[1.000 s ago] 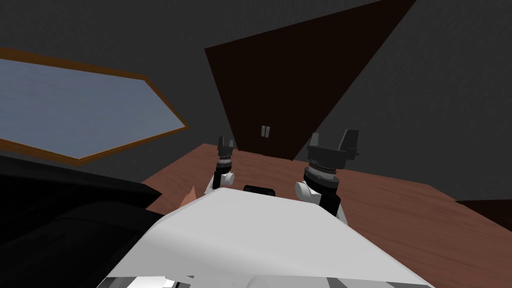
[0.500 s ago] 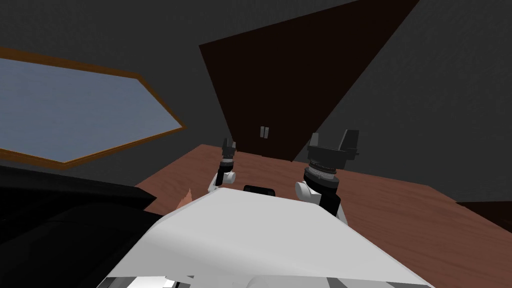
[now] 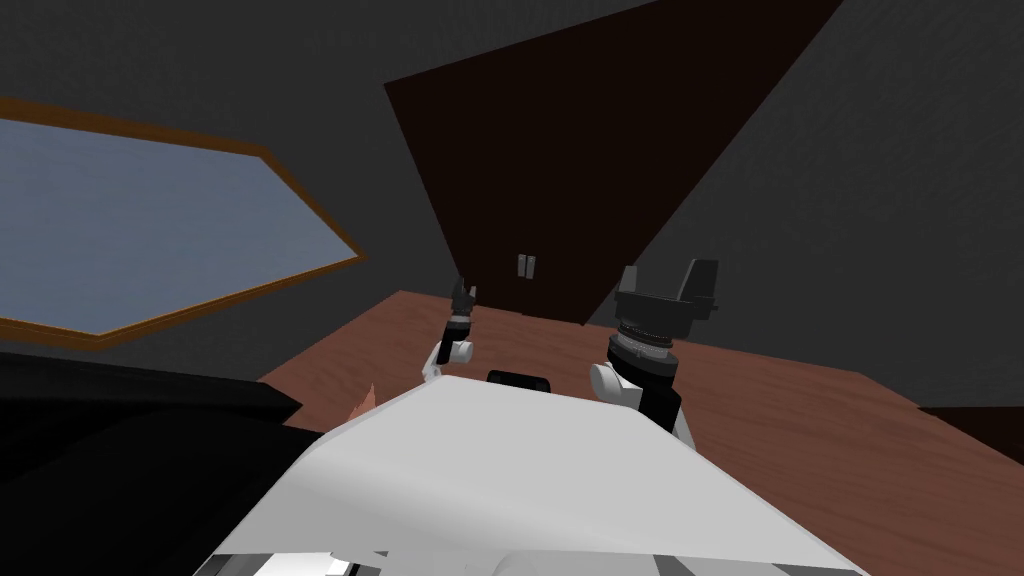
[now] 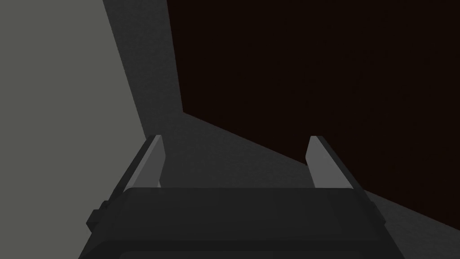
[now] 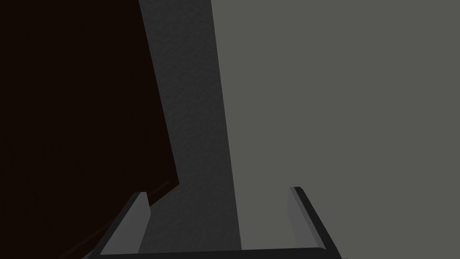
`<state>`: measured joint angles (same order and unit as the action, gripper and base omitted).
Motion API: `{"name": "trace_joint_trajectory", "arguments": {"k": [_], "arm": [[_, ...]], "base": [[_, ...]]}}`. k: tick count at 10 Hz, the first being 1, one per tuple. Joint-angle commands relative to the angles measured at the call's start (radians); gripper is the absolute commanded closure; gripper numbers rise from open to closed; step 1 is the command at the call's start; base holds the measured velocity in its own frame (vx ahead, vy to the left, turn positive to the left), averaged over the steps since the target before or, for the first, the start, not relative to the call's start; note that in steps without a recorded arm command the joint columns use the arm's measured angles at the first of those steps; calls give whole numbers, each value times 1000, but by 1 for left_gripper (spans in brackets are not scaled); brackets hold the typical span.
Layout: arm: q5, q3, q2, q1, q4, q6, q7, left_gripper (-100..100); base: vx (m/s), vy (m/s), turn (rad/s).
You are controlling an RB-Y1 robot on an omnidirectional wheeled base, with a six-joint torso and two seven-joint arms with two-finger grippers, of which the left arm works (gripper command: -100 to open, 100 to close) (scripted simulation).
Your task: Pull the door open
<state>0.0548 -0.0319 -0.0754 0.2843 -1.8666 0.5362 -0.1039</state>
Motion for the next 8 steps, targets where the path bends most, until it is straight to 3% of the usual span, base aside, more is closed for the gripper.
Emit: {"name": "trace_joint_trajectory", "arguments": {"k": [1, 8], "arm": [[1, 1, -8, -22, 40, -9, -1, -100], [2, 5, -34, -118, 210, -50, -4, -100]], "base": [[87, -42, -23], [105, -44, -17]]}}
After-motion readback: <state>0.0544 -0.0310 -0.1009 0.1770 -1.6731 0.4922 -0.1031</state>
